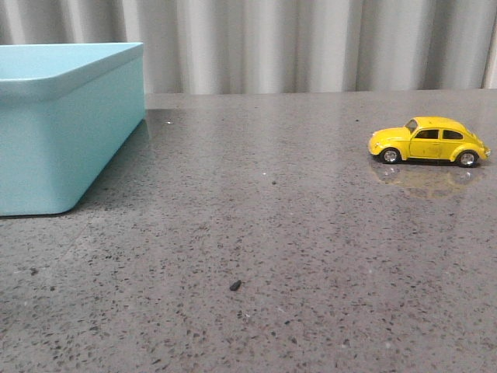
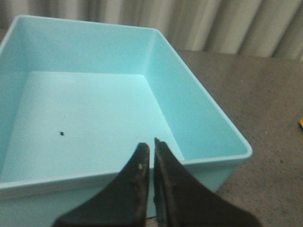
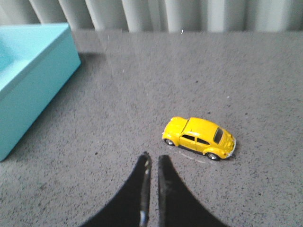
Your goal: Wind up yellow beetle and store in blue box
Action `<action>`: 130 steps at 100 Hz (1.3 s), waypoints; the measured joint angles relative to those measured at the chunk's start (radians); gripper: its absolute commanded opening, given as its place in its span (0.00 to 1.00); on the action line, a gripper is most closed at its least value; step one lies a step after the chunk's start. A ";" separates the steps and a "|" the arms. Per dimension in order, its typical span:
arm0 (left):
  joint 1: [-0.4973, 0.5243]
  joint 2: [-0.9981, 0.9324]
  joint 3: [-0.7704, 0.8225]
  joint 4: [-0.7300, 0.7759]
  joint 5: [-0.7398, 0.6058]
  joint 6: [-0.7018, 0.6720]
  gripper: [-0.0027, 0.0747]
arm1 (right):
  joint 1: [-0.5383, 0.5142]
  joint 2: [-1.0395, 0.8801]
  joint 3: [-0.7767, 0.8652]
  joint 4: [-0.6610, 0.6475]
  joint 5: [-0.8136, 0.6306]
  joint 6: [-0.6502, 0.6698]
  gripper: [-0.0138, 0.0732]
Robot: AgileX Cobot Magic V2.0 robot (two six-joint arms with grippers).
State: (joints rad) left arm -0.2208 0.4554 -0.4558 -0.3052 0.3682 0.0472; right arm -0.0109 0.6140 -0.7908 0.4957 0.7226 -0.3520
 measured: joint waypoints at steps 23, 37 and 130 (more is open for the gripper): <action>-0.154 0.113 -0.011 0.003 0.039 0.002 0.01 | 0.065 0.249 -0.205 -0.062 0.160 0.000 0.11; -0.229 0.148 -0.011 0.003 0.039 0.002 0.01 | 0.105 0.403 -0.315 -0.149 0.256 0.016 0.11; -0.278 0.156 -0.093 0.026 -0.014 0.004 0.01 | 0.138 0.845 -0.508 -0.306 0.262 0.146 0.11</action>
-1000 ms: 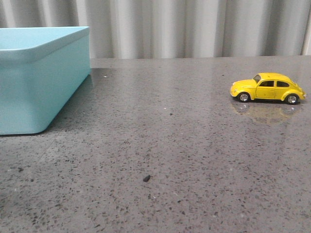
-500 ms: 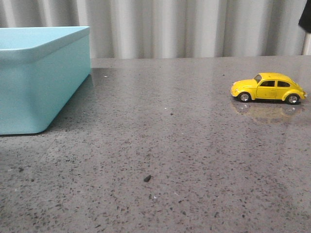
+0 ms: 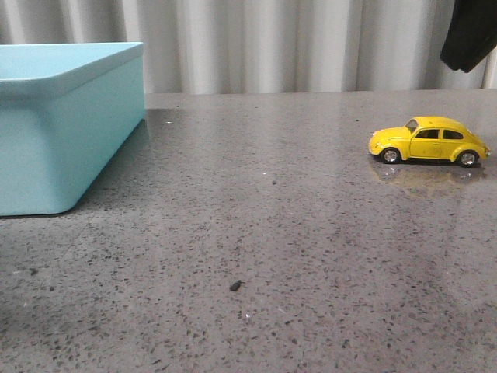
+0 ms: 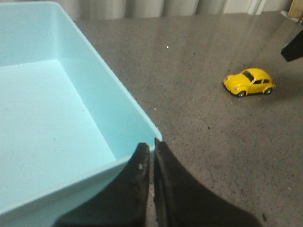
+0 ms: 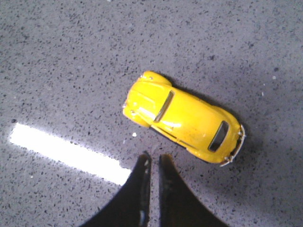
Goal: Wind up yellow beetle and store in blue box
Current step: 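Lower the right gripper onto the roof of the yellow toy car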
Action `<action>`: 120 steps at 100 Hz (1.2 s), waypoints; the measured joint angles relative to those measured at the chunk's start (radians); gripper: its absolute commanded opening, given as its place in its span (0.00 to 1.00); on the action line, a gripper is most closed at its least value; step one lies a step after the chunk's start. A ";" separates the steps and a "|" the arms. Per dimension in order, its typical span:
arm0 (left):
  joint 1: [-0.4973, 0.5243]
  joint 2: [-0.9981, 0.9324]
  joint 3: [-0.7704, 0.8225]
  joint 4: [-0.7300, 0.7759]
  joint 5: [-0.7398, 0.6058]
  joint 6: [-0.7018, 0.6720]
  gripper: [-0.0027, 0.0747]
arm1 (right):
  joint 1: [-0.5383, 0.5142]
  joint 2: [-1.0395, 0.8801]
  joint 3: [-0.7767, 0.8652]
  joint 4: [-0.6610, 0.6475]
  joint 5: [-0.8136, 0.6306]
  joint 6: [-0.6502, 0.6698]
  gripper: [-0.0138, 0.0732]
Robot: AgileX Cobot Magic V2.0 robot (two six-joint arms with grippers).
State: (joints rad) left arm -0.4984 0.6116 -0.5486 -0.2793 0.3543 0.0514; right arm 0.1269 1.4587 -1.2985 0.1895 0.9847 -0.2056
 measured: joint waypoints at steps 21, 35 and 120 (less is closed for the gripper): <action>0.000 0.000 -0.009 0.000 -0.028 0.000 0.01 | 0.000 0.050 -0.015 0.000 0.010 0.000 0.11; 0.000 0.000 -0.009 0.000 -0.028 0.000 0.01 | 0.000 0.072 -0.015 0.000 0.010 0.011 0.11; 0.000 0.000 -0.009 0.024 -0.028 0.000 0.01 | -0.002 0.130 -0.016 0.000 -0.072 0.024 0.11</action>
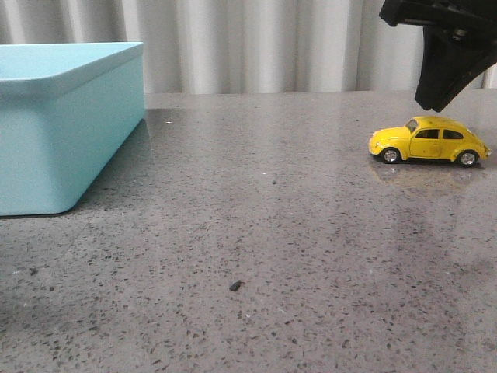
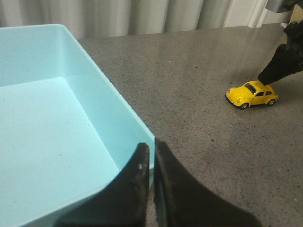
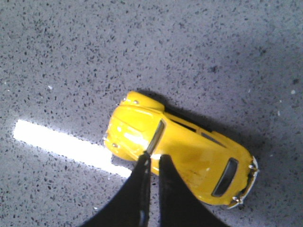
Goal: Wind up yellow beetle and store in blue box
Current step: 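Lower the right gripper onto the roof of the yellow toy car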
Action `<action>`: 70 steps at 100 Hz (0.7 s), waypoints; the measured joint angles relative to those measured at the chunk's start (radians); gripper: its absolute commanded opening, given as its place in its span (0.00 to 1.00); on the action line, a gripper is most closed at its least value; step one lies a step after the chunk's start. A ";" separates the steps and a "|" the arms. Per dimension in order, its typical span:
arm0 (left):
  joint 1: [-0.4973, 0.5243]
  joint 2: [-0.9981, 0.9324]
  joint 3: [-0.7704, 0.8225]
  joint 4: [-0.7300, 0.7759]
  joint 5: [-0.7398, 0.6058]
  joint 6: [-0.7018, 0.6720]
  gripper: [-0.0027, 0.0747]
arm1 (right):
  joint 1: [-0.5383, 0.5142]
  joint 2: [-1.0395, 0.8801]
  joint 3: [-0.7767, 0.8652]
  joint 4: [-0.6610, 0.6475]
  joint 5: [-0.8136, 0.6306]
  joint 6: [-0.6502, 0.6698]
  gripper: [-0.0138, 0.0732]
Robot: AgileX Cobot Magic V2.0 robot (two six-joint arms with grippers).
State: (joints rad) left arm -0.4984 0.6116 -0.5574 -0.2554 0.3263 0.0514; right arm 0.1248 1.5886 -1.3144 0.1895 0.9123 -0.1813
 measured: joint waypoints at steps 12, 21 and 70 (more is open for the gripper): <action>0.000 0.000 0.000 0.000 0.000 0.000 0.01 | -0.026 0.000 0.000 0.002 0.000 0.000 0.11; 0.000 0.000 0.000 0.000 0.000 0.000 0.01 | -0.037 0.000 0.000 0.002 0.001 0.000 0.11; 0.000 0.000 0.000 0.000 0.000 0.000 0.01 | -0.037 0.000 0.000 0.037 -0.017 0.000 0.11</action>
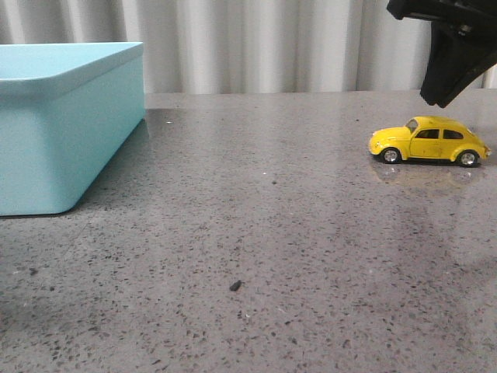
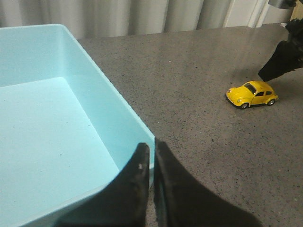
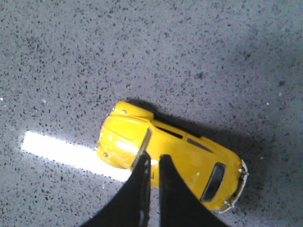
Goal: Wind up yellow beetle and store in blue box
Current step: 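Lower the right gripper onto the roof of the yellow toy car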
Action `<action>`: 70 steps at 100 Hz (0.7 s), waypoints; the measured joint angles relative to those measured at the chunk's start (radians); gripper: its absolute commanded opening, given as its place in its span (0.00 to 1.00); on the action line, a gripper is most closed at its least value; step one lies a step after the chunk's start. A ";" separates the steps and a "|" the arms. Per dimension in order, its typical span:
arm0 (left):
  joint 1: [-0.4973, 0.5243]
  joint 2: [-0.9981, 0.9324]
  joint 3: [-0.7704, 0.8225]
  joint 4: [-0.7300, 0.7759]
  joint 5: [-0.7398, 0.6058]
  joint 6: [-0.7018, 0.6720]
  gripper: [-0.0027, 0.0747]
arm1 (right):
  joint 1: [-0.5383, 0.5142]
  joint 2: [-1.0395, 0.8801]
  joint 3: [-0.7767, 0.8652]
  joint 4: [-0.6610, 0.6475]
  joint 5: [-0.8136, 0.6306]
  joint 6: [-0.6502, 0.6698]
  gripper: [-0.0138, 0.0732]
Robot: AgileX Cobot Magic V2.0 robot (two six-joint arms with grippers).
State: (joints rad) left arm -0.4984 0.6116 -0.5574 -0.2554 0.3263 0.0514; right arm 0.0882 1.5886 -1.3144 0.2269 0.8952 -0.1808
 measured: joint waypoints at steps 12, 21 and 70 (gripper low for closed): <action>0.000 0.000 0.000 0.000 0.000 0.000 0.01 | 0.000 0.004 0.000 0.000 -0.002 0.000 0.11; 0.000 0.000 0.000 0.000 0.000 0.000 0.01 | 0.000 0.016 0.000 0.000 0.000 0.000 0.11; 0.000 0.000 0.000 0.000 0.000 0.000 0.01 | 0.000 0.059 -0.015 0.019 0.020 0.002 0.11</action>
State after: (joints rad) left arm -0.4984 0.6116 -0.5574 -0.2554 0.3263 0.0514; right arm 0.0882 1.6481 -1.3296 0.2457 0.9156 -0.1790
